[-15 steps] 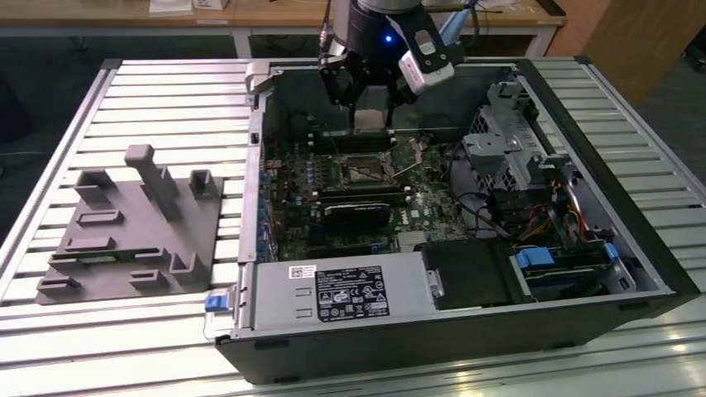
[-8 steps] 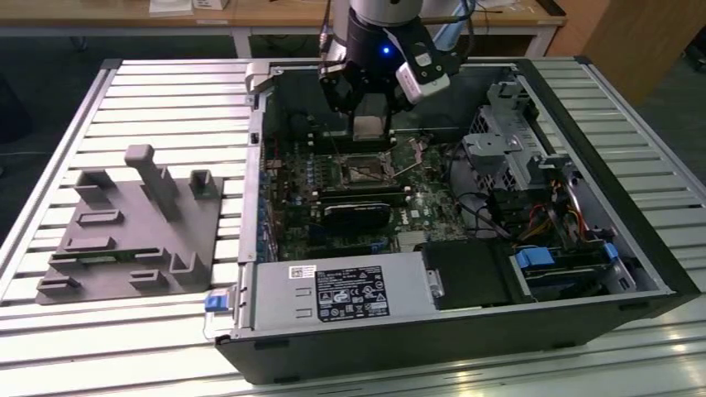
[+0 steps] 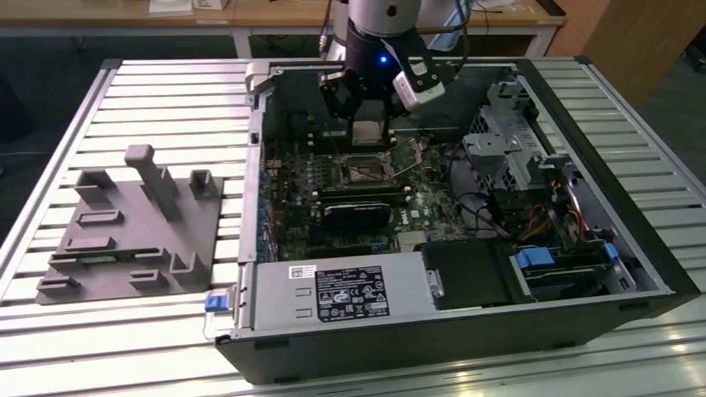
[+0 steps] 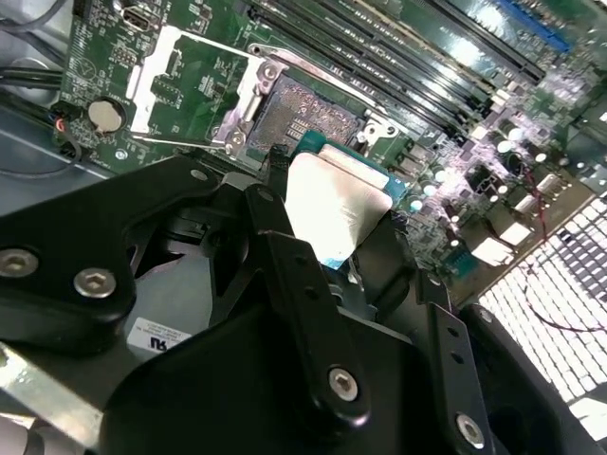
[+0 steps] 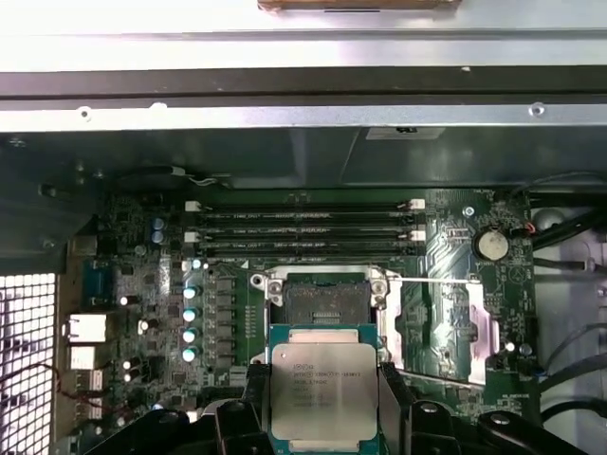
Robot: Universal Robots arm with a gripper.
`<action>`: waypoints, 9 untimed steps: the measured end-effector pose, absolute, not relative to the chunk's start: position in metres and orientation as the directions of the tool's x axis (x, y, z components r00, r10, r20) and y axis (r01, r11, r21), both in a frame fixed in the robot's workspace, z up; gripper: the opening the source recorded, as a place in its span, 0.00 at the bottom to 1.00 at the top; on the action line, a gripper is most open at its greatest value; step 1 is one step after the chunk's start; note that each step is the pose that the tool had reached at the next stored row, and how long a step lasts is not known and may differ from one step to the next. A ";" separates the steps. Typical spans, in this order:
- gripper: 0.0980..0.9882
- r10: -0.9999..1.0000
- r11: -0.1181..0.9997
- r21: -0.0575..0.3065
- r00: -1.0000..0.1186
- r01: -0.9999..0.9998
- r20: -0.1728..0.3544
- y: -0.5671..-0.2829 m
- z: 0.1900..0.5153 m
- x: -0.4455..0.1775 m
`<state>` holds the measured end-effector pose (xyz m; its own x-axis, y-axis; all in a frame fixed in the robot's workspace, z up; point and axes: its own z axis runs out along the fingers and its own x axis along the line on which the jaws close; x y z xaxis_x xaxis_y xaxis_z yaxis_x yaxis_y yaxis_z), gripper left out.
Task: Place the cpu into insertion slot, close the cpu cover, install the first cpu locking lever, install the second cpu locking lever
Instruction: 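Place the cpu into insertion slot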
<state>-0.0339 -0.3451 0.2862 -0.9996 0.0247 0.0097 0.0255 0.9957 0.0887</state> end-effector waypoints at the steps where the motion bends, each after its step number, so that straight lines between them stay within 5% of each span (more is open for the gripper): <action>1: 0.49 0.025 0.996 0.088 -1.000 0.026 0.010 -0.344 0.284 -0.034; 9: 0.49 0.025 0.996 0.080 -1.000 0.026 0.009 -0.337 0.270 -0.031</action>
